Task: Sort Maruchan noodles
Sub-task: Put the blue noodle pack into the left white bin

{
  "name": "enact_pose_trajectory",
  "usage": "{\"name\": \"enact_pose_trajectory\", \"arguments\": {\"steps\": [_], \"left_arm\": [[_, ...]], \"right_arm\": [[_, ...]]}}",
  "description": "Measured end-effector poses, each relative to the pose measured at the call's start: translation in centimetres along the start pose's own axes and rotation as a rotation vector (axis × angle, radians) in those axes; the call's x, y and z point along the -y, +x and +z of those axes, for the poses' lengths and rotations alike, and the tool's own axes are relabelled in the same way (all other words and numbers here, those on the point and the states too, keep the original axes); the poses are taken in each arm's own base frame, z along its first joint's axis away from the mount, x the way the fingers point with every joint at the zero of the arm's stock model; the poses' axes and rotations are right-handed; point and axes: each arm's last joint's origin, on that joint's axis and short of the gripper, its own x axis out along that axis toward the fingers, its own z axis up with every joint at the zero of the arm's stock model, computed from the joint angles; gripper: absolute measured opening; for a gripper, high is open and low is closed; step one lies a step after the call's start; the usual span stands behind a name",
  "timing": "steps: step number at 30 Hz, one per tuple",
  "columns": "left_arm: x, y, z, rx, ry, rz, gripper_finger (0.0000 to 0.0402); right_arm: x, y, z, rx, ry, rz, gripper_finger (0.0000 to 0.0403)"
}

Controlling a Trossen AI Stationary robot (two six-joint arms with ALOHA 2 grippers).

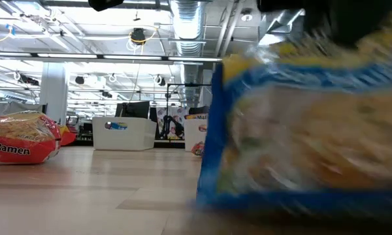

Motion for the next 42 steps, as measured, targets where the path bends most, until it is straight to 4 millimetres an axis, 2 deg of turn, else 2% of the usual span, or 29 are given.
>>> {"name": "enact_pose_trajectory", "arguments": {"steps": [12,20,26,30,36,42], "left_arm": [[-0.2,0.0,0.1,0.047,-0.008,0.062,0.0130],[-0.2,0.2,0.1,0.044,0.003,0.066,0.0130],[-0.5,1.6,0.0,-0.017,-0.025,0.031,0.0130],[-1.3,2.9,0.2,-0.056,-0.047,0.035,0.0130],[-3.4,4.6,0.8,-0.139,-0.085,0.017,0.0130],[-5.6,4.2,2.3,-0.062,-0.177,0.094,0.0130]], "right_arm": [[-1.3,-6.4,1.9,0.188,-0.079,0.080,0.0005],[-0.7,-9.3,3.0,0.271,-0.088,0.064,0.0005],[0.2,-11.9,4.0,0.344,-0.085,0.058,0.0005],[0.8,-14.0,4.5,0.397,-0.070,0.070,0.0005],[1.4,-16.1,4.5,0.436,-0.053,0.062,0.0005],[1.8,-17.5,4.5,0.462,-0.036,0.052,0.0005]]}}
